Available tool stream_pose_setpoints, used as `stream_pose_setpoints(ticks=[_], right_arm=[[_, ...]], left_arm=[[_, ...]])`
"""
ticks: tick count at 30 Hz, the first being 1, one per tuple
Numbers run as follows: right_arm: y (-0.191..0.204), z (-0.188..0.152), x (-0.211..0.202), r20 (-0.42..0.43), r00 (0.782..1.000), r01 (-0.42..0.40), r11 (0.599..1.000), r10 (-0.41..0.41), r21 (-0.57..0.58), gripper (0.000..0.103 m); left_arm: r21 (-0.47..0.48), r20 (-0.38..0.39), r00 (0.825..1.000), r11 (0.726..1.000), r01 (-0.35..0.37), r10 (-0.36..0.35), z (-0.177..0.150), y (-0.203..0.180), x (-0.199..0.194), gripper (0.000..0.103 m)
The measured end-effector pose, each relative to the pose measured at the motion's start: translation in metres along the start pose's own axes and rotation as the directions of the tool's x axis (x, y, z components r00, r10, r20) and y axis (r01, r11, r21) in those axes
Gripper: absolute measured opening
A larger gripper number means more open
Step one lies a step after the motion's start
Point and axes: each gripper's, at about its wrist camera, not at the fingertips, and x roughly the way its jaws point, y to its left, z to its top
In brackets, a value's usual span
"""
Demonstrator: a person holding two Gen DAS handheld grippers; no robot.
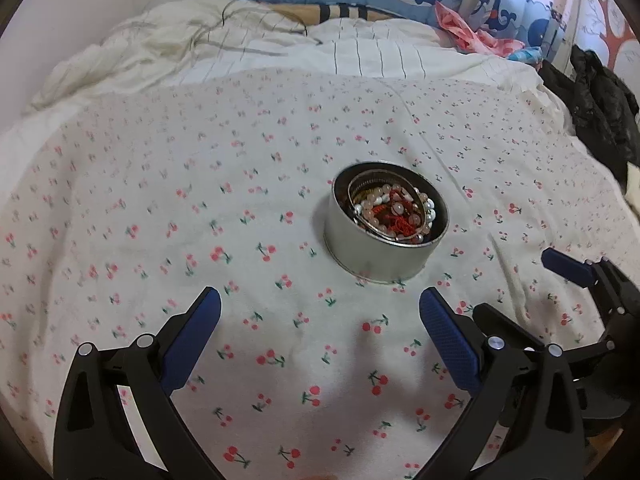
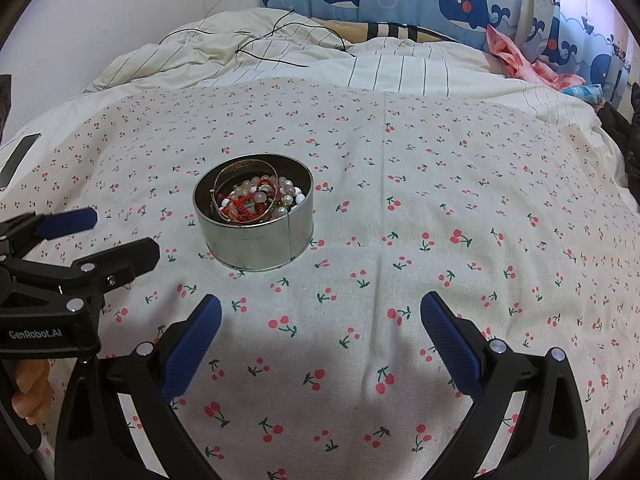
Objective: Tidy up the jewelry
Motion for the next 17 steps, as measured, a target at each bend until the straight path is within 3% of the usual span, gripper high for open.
stream_pose_setpoints(ticks=[2,5,10,17], right_arm=[[0.0,0.001,0.0,0.0,1.0,0.001,1.0,-0.001,0.0,0.096],[0.0,0.001,0.0,0.001,1.0,0.001,1.0,-0.001,0.0,0.096],[0.001,-0.001,0.001,0.001,1.0,0.008,1.0,-0.008,-0.004,0.096],[-0.001,0.0,0.0,-0.002,1.0,0.005,1.0,-0.005,0.004,0.096]], left_arm=[[-0.02,0.021,1.0,1.0,0.02,-0.019,-0.002,0.003,-0.004,0.095],[0.027,0.08,0.994,0.996,-0.083,0.08,-0.003,-0.004,-0.012,0.095],[0.061,0.079,0.987,0.988,-0.144,0.139,-0.002,-0.01,-0.009,0.095],[0.054,0.076,0.99,0.991,-0.126,0.121,0.001,-0.006,-0.01,0.095]])
